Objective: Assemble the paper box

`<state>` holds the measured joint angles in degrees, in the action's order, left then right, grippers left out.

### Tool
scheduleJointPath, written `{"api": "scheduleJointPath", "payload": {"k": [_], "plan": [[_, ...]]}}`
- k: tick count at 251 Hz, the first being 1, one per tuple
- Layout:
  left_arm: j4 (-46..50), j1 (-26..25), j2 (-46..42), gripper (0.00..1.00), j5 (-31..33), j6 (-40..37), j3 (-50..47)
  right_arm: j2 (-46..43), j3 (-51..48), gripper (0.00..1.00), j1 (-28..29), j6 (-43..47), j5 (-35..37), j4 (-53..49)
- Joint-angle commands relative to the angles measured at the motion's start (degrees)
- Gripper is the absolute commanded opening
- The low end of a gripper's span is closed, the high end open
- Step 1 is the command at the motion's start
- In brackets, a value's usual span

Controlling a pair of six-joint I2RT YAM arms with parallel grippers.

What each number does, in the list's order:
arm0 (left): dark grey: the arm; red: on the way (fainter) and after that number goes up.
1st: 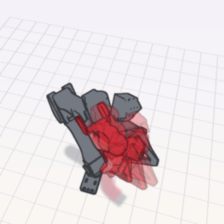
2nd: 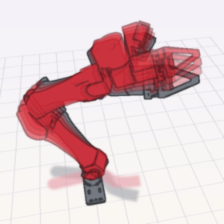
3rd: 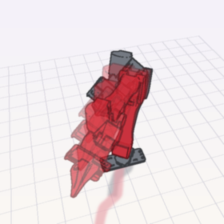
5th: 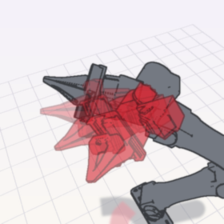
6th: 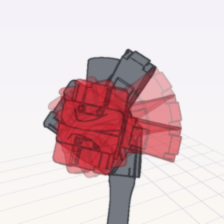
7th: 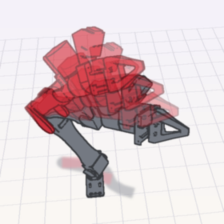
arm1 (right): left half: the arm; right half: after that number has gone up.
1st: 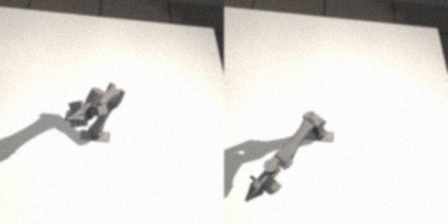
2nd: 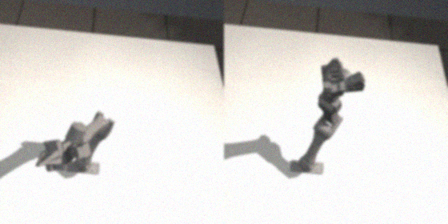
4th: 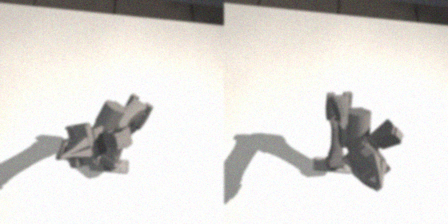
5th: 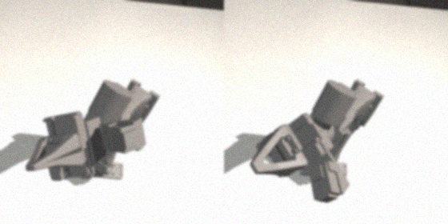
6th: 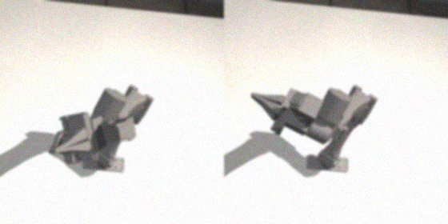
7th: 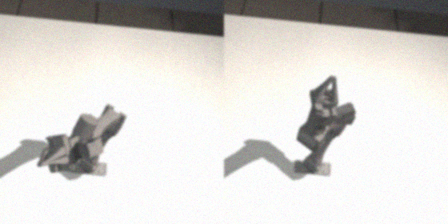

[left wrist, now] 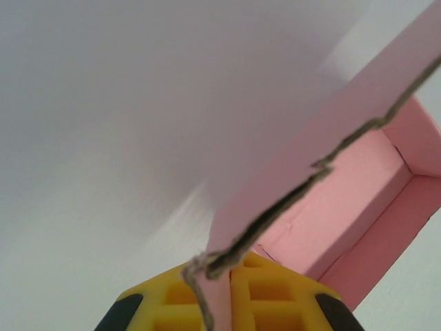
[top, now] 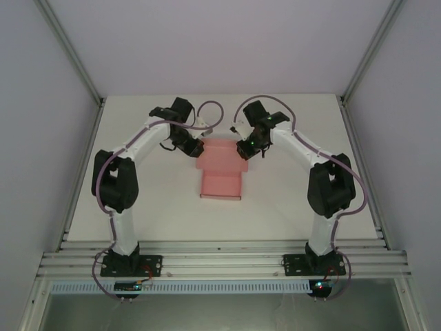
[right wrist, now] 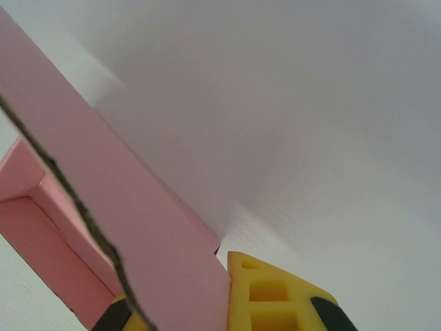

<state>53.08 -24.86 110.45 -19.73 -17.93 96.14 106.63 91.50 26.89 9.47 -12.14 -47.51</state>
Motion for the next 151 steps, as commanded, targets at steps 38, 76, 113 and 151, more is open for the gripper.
{"api": "scheduleJointPath", "payload": {"k": [38,76,113,151], "plan": [[-4.53,-3.46,-6.55,0.00,18.42,20.72,0.57,-6.10,-2.76,0.00,2.16,-14.49,15.98,12.26],[-13.53,-4.23,-9.08,0.00,20.45,31.81,-5.63,-6.11,-6.89,0.02,2.71,-29.90,23.41,22.55],[-20.57,-4.40,-10.58,0.00,20.86,40.26,-10.36,-5.63,-11.12,0.05,5.56,-39.73,28.77,32.74],[-28.38,-4.55,-11.96,0.00,23.03,45.04,-14.95,-5.69,-16.41,0.05,7.75,-41.13,30.69,45.22]]}}
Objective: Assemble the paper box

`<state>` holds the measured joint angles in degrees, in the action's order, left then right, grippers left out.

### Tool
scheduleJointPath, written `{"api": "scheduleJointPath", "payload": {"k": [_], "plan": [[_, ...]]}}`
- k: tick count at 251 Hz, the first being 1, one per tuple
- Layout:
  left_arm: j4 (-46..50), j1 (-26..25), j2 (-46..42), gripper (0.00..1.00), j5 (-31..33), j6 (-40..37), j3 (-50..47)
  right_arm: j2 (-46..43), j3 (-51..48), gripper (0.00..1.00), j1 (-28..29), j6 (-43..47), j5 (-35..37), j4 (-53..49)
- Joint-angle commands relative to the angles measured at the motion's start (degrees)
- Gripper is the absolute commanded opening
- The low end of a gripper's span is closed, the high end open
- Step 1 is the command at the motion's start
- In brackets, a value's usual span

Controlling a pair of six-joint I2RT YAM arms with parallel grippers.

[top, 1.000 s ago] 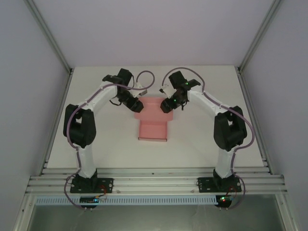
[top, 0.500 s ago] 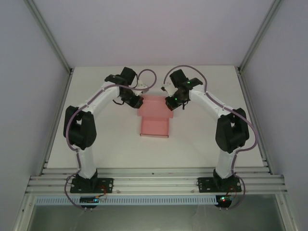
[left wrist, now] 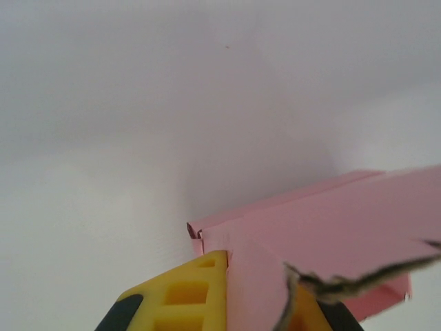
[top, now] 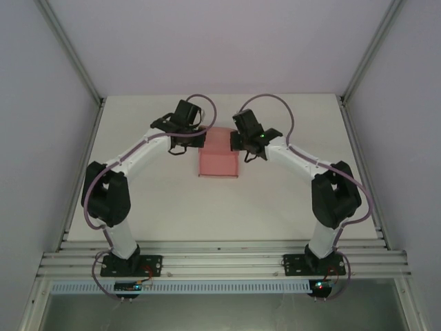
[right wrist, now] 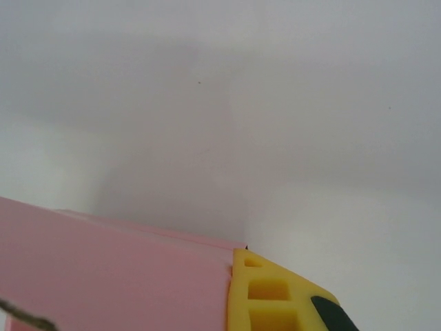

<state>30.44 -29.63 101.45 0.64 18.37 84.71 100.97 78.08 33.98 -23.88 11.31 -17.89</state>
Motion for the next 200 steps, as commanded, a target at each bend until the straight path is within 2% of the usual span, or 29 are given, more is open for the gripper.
{"api": "scheduleJointPath", "payload": {"k": [1,15,76,120,152,200], "plan": [[-6.05,0.24,-2.98,0.00,2.63,8.76,-3.64,-0.01,-3.14,0.05,0.75,-7.77,7.23,15.87],[-9.24,0.19,-3.33,0.00,2.27,9.87,-5.66,-0.07,-5.08,0.05,1.33,-7.63,6.41,17.89],[-18.59,-0.93,-6.09,0.00,0.23,9.74,-15.35,-1.68,-13.37,0.05,4.11,-6.86,12.79,26.91],[-26.57,-2.69,-10.96,0.00,0.07,8.01,-25.50,-3.62,-21.38,0.06,9.32,-1.91,20.89,36.19],[-33.44,-4.98,-15.88,0.03,-0.07,5.72,-33.13,-5.39,-25.01,0.09,10.90,-1.87,21.79,38.72],[-42.36,-7.38,-21.55,0.04,0.06,8.53,-42.96,-7.62,-31.79,0.09,12.23,-3.00,22.22,44.95]]}}
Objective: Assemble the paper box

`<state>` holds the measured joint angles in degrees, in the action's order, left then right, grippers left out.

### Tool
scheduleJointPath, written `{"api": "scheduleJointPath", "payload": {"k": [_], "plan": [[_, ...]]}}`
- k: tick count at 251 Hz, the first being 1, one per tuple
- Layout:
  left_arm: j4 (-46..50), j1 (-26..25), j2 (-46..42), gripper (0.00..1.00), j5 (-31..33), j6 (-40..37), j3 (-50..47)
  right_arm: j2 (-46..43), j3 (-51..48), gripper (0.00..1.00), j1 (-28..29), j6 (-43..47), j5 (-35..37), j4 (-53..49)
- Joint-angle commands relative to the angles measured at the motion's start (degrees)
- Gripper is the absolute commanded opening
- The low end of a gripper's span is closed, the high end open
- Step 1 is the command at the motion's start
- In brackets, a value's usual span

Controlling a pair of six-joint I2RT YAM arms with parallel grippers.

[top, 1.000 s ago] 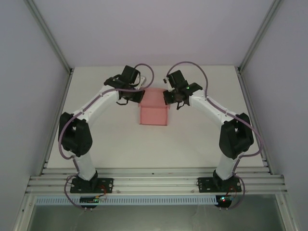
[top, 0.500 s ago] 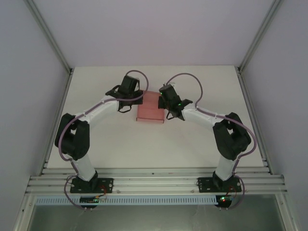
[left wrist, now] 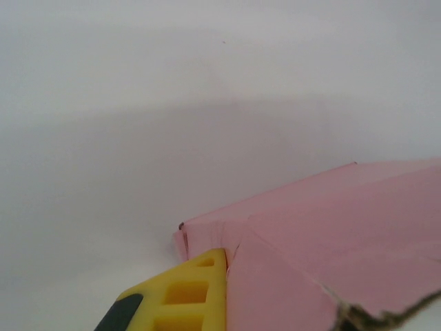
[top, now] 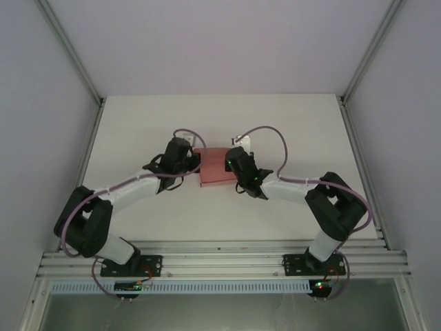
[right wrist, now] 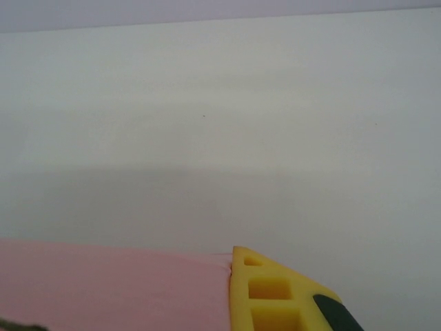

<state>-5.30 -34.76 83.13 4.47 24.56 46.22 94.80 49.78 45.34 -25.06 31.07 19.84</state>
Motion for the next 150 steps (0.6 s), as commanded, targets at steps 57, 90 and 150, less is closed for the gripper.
{"api": "scheduleJointPath", "payload": {"k": [57,90,150], "plan": [[-12.31,-3.53,-5.34,0.03,-2.49,13.72,-8.47,-1.02,-5.72,0.08,3.19,-3.96,2.95,9.10],[-13.38,-4.52,-5.92,0.02,-0.96,16.91,-7.92,-1.63,-5.92,0.08,4.64,-2.64,4.52,9.38],[-20.60,-6.47,-4.73,0.03,-1.53,11.83,-13.52,-2.99,-8.48,0.09,5.11,-2.82,5.15,9.59]]}}
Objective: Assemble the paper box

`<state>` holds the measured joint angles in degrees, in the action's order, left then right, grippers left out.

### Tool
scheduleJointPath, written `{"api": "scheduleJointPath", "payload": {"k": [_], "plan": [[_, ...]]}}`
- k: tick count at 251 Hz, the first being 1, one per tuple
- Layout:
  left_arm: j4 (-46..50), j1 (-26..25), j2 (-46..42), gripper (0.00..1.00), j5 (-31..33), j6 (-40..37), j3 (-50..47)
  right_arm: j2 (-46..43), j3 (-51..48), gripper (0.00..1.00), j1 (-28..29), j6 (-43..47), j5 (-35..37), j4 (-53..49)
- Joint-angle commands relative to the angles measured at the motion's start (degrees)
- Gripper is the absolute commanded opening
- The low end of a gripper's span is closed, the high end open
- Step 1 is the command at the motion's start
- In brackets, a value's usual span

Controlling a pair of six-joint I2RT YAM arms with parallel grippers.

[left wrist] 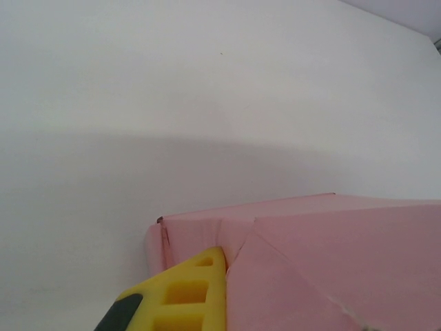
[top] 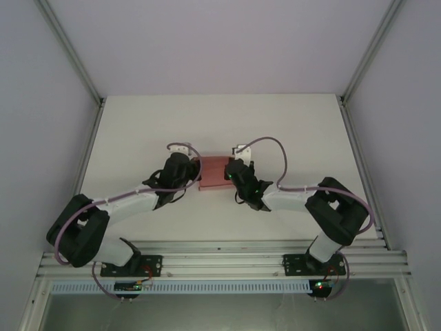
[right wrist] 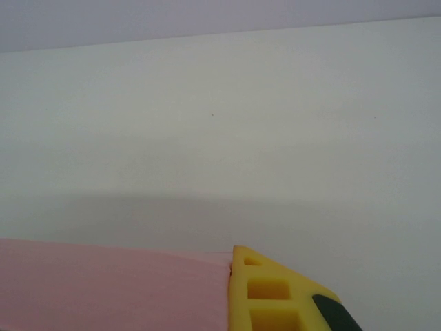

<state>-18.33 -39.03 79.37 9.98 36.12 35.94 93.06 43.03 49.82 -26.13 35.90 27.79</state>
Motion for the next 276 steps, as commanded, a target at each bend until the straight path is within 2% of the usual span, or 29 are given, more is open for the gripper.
{"api": "scheduleJointPath", "payload": {"k": [1,57,80,118,153,178,194,232,248,276], "plan": [[-7.72,-2.24,-0.97,0.03,-7.10,0.18,-3.42,-1.27,-1.81,0.09,0.63,-1.74,0.27,1.60],[-11.34,-6.32,-3.95,0.12,-8.09,-6.61,-11.52,-4.05,-6.46,0.12,0.67,0.20,-3.16,1.18],[-11.30,-7.67,-5.24,0.13,-8.53,-8.43,-12.80,-5.35,-7.89,0.13,0.88,0.29,-3.51,-0.17],[-9.32,-8.27,-5.45,0.16,-10.78,-10.04,-13.27,-7.82,-9.85,0.14,1.38,-0.95,-3.80,-3.25],[-4.30,-8.60,-7.15,0.26,-12.72,-10.63,-12.17,-9.66,-11.34,0.14,1.93,-1.59,-3.85,-6.78],[0.36,-8.60,-10.50,0.38,-12.78,-9.70,-12.28,-11.26,-11.99,0.13,2.64,-2.61,-3.37,-11.30],[4.31,-8.60,-13.10,0.52,-13.03,-8.81,-12.17,-12.20,-12.76,0.13,2.82,-3.41,-2.97,-13.15],[13.80,-8.75,-19.93,0.99,-15.22,-7.53,-11.39,-13.02,-14.60,0.12,2.88,-4.39,-3.69,-13.59],[17.12,-8.65,-22.84,1.00,-15.82,-6.47,-10.31,-12.77,-15.02,0.11,2.91,-4.69,-3.81,-13.80],[25.82,-8.49,-25.74,1.00,-9.03,-1.24,-5.54,-12.55,-15.67,0.11,3.23,-4.36,-3.73,-13.81]]}}
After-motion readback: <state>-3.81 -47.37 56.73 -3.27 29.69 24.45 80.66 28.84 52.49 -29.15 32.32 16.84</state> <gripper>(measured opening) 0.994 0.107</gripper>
